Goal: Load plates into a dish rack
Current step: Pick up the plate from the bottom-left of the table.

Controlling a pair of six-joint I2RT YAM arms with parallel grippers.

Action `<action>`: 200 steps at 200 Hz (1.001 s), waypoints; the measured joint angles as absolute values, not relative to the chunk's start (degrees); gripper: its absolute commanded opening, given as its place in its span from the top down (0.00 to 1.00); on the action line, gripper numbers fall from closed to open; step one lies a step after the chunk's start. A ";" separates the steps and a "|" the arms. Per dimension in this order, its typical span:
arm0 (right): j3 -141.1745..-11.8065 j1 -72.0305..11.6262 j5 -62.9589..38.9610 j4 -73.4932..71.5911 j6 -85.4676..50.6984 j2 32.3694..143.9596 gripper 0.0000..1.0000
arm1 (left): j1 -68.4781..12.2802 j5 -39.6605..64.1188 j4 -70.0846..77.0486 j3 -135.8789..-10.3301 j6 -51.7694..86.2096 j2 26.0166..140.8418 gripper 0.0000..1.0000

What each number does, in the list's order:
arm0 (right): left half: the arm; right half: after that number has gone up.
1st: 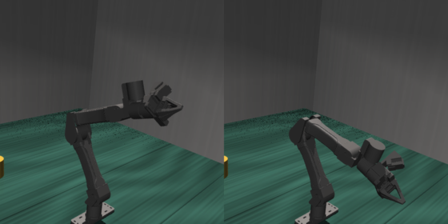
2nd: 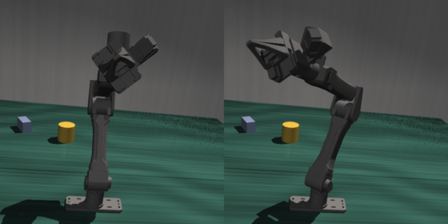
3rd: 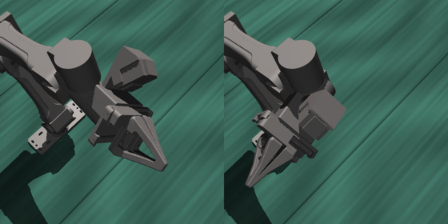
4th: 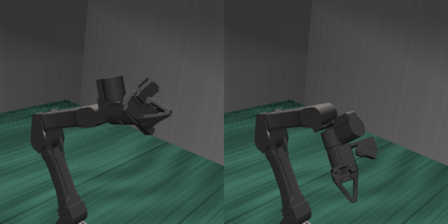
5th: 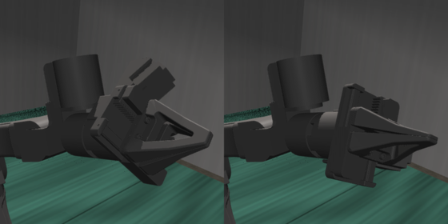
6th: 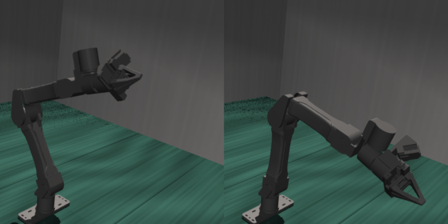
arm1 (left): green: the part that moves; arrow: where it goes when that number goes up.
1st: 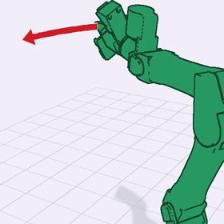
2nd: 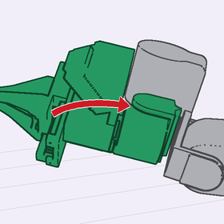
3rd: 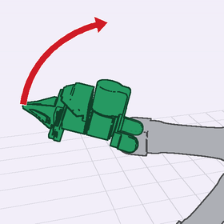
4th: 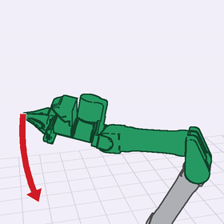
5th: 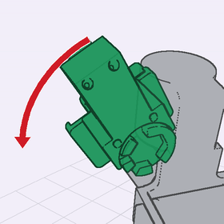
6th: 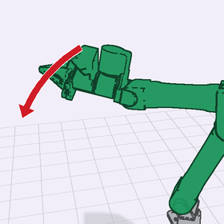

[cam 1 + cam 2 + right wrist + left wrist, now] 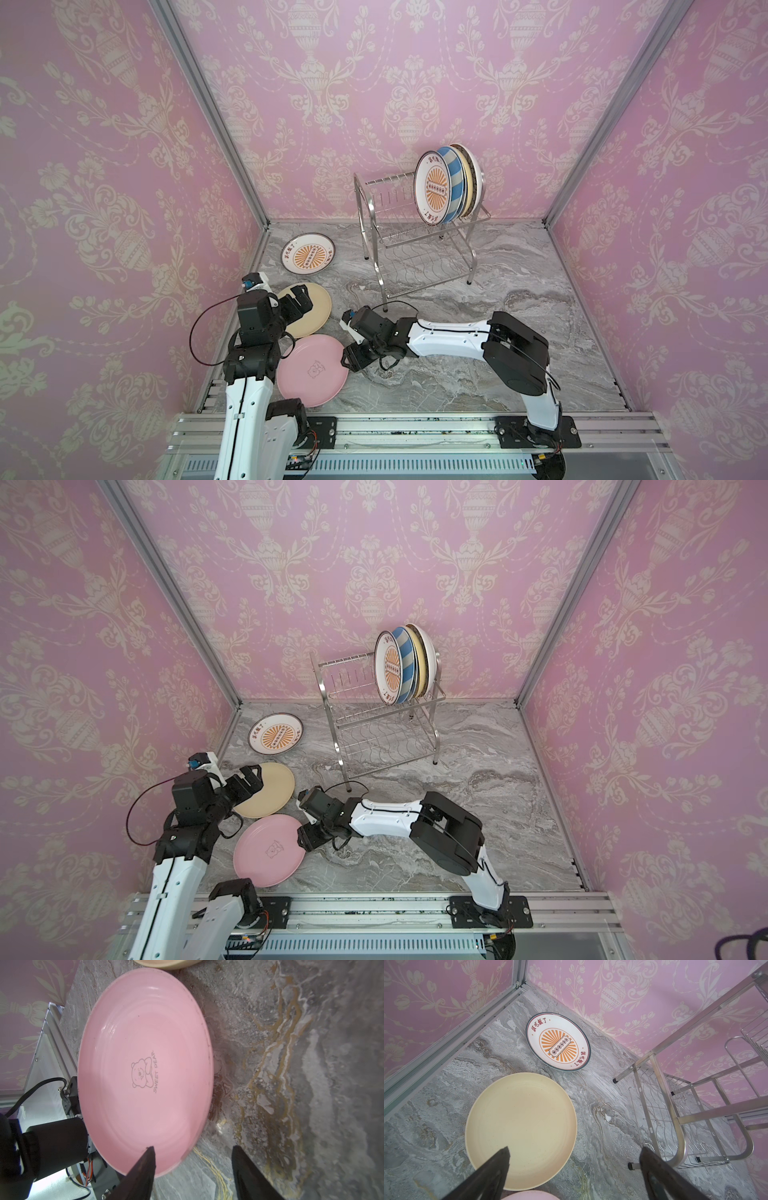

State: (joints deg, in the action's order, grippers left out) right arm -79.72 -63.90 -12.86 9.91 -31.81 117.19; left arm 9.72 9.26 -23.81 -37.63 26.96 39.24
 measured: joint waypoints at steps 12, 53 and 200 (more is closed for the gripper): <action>-80.47 -63.90 -13.34 9.65 -32.08 118.30 0.45 | 9.93 9.93 -23.79 -36.69 27.03 39.00 0.01; -83.40 -63.90 -14.15 9.96 -32.29 121.62 0.48 | 10.07 11.66 -23.49 -35.20 27.40 39.09 0.01; -87.48 -63.90 -11.49 14.68 -33.30 124.16 0.74 | 10.09 12.36 -23.24 -35.20 27.31 36.93 0.01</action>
State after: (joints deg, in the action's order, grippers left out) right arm -87.48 -63.90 -11.49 14.68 -33.30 124.16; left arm 10.09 12.36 -23.24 -35.20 27.31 36.93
